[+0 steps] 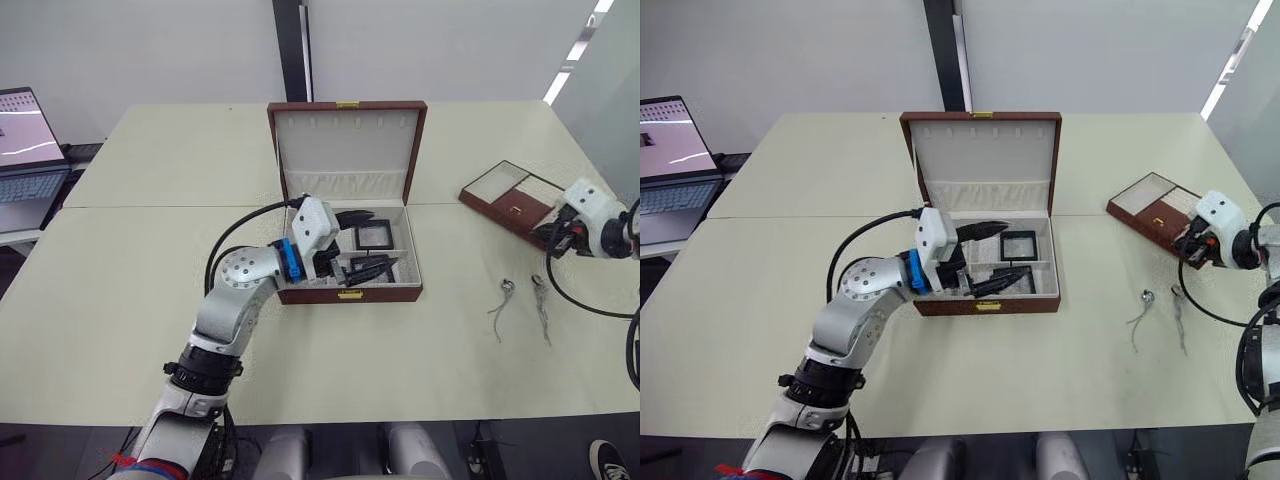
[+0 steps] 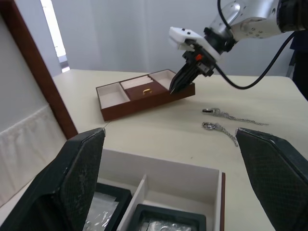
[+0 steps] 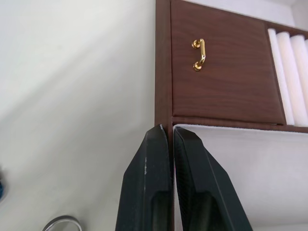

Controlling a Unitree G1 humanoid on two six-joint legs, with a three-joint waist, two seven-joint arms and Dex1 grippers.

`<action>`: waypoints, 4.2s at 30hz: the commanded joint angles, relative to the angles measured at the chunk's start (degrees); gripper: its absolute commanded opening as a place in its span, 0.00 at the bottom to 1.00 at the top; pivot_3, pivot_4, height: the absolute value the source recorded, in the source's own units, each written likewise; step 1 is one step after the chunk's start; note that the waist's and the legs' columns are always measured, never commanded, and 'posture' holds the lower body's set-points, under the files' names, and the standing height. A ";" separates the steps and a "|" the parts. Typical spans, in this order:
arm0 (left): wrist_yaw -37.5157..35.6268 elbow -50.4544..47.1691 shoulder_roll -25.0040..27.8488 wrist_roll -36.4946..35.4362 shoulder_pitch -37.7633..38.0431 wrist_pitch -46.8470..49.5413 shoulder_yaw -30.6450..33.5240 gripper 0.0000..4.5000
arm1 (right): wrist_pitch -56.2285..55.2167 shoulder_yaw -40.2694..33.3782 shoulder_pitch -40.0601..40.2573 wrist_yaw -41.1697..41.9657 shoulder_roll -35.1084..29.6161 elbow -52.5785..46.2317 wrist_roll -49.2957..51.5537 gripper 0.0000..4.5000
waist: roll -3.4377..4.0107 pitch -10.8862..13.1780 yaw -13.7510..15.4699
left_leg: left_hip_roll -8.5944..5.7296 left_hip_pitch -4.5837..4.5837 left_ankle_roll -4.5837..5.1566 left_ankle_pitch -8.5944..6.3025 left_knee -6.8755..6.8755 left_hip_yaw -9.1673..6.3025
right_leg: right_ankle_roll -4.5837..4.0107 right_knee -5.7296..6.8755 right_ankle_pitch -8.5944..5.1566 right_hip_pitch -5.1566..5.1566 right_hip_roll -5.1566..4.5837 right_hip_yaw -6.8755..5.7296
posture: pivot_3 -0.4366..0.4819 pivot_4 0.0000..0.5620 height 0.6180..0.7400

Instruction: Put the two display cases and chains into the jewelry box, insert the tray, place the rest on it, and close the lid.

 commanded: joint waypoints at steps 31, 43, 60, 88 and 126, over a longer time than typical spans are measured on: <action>-2.05 -4.29 0.07 -4.10 -0.42 0.25 -0.75 1.00 | 12.80 -5.93 17.10 -3.17 2.32 -28.42 12.68 0.00 | 0.05 -0.01 0.27 | 0.01 -0.01 0.18 -0.10 0.43 -0.11 | 0.09 0.14 0.05 0.13 0.03 -0.08 | 0.48 0.27 1.00; -0.58 -5.43 -0.66 -4.01 -0.28 0.66 -0.90 1.00 | 7.09 -3.45 11.55 -4.33 5.58 -15.72 9.77 0.17 | 0.05 -0.01 0.30 | -0.01 -0.04 0.18 -0.10 0.52 -0.08 | 0.09 0.14 0.06 0.14 0.02 -0.05 | 0.48 0.27 1.00; -0.14 -5.07 -0.79 -4.11 -1.24 0.57 -0.98 1.00 | 4.82 -3.82 10.41 -6.76 7.71 -8.57 9.39 0.75 | 0.05 -0.01 0.28 | -0.01 -0.04 0.19 -0.11 0.57 -0.08 | 0.09 0.15 0.06 0.16 0.02 -0.05 | 0.48 0.27 1.00; 2.62 -9.74 4.93 -4.68 8.13 0.58 5.78 1.00 | 18.73 -10.26 27.24 7.08 -4.31 -46.23 20.27 0.00 | 0.15 0.01 0.43 | 0.00 -0.45 0.21 -0.13 0.62 -0.29 | 0.09 0.12 0.05 -0.13 0.02 -0.16 | 0.48 0.27 1.00; 21.50 -34.75 5.83 -8.00 44.76 0.45 23.91 1.00 | 36.87 8.60 20.55 7.44 2.60 -82.18 29.12 0.00 | 0.18 0.00 0.61 | -0.01 -0.72 0.43 -0.25 0.76 -0.53 | 0.16 0.06 0.10 -0.23 0.02 -0.38 | 0.48 0.27 1.00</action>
